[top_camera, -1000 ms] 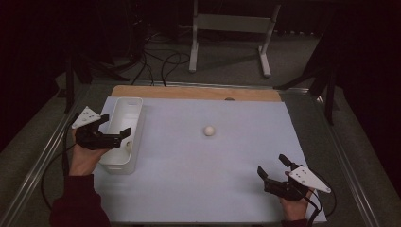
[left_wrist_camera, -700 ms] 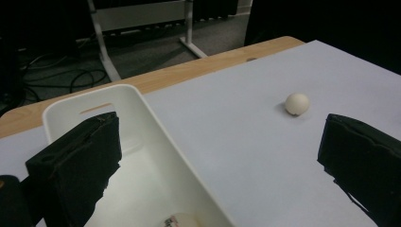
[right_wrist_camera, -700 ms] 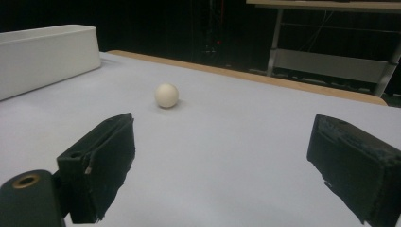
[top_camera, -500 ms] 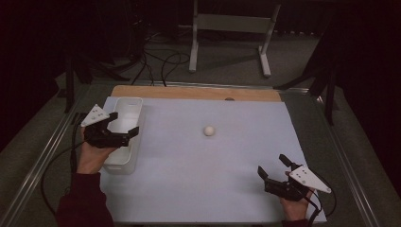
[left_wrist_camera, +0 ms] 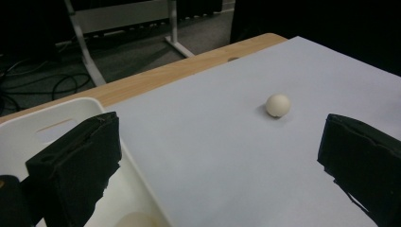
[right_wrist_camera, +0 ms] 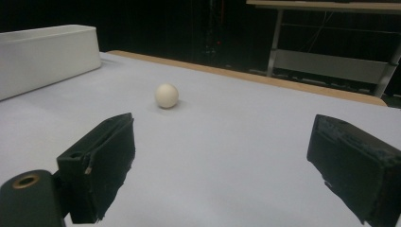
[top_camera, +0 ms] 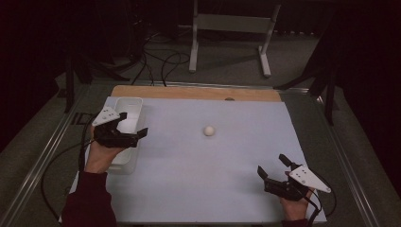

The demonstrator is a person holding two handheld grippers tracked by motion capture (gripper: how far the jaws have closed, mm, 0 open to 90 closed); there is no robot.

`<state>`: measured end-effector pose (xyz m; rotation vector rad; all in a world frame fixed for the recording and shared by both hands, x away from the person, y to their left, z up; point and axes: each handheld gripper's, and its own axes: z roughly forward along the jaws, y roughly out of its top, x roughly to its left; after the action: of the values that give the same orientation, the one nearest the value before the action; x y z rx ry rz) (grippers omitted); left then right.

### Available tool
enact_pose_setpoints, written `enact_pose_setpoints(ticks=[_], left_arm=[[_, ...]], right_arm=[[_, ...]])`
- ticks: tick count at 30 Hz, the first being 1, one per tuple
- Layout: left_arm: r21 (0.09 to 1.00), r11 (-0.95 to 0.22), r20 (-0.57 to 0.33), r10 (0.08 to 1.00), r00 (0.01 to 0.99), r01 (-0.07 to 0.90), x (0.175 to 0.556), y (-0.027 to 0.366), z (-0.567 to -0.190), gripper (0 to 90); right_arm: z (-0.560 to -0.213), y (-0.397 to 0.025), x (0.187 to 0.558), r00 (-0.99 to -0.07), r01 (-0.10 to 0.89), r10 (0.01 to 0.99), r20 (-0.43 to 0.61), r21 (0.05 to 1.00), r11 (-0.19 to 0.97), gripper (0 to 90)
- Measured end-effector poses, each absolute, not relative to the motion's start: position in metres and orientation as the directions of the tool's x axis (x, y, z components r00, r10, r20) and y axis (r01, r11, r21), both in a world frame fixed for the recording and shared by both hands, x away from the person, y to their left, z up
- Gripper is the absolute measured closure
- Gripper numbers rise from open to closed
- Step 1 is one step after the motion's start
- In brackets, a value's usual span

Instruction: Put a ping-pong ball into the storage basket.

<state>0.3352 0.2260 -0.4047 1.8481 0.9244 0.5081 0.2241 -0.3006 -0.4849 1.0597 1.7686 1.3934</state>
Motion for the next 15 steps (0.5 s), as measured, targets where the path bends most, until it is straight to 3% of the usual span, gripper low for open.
enact_pose_setpoints(ticks=[15], left_arm=[[0.889, -0.278, -0.035, 0.75, 0.661, 0.363, 0.336, 0.203, -0.405, 1.1]], right_arm=[[-0.485, -0.301, 0.224, -0.467, 0.202, 0.884, -0.002, 0.973, 0.109, 8.2]])
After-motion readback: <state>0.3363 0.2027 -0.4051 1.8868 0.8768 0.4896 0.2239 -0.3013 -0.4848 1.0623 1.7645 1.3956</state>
